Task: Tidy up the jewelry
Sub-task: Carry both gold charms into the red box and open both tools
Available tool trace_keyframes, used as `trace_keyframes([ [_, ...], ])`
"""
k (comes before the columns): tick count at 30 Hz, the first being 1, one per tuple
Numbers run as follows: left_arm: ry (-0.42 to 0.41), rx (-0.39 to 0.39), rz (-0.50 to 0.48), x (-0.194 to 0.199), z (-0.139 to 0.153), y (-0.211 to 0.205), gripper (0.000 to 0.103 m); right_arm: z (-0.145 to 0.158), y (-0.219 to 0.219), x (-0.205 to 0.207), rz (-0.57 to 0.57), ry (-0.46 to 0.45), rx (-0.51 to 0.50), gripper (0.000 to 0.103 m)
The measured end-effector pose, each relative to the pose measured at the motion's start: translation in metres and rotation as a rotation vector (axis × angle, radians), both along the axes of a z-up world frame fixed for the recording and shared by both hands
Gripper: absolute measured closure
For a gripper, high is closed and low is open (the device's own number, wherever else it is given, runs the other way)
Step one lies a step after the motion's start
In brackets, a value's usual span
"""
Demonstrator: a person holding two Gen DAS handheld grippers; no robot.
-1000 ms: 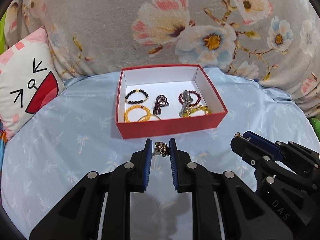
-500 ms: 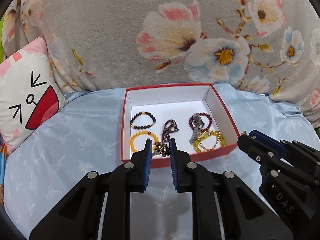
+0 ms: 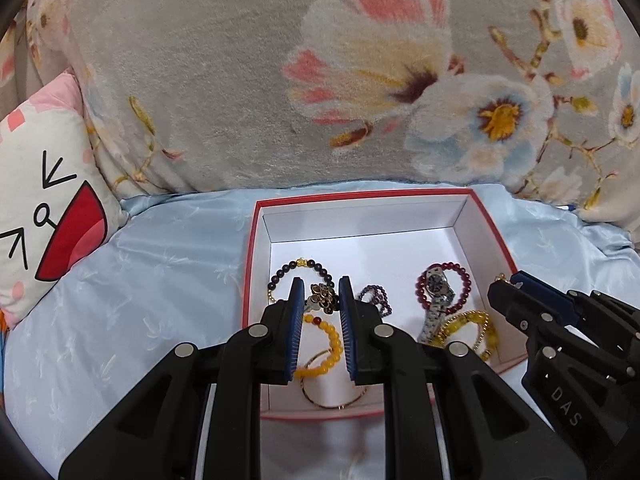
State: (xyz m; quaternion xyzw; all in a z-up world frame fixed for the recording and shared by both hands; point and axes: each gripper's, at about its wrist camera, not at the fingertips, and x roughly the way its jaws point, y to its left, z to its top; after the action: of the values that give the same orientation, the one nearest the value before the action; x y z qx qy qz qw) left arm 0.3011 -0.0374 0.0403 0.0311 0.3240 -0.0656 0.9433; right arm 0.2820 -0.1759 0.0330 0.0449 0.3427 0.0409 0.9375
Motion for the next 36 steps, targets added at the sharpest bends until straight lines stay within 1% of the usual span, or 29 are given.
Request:
trace_keyframes([
  [5,0.017,0.002,0.007,0.017,-0.012,-0.003,0.086,-0.012,0.000,0.017,-0.003,0.019,0.001,0.085],
  [15,0.037,0.003,-0.001,0.035,-0.026,-0.011,0.086,-0.027,-0.005,0.031,-0.010,0.034,0.006,0.085],
  [33,0.054,0.005,0.005,0.046,-0.037,-0.017,0.085,-0.037,-0.004,0.041,-0.013,0.046,-0.009,0.084],
  [34,0.055,0.000,0.001,0.047,-0.037,-0.017,0.085,-0.037,-0.004,0.040,-0.013,0.043,-0.010,0.081],
  [35,0.056,0.003,0.005,0.047,-0.037,-0.017,0.081,-0.037,-0.004,0.040,-0.017,0.040,-0.014,0.079],
  [36,0.052,0.006,0.010,0.046,-0.037,-0.018,0.077,-0.036,-0.004,0.039,-0.022,0.035,-0.021,0.071],
])
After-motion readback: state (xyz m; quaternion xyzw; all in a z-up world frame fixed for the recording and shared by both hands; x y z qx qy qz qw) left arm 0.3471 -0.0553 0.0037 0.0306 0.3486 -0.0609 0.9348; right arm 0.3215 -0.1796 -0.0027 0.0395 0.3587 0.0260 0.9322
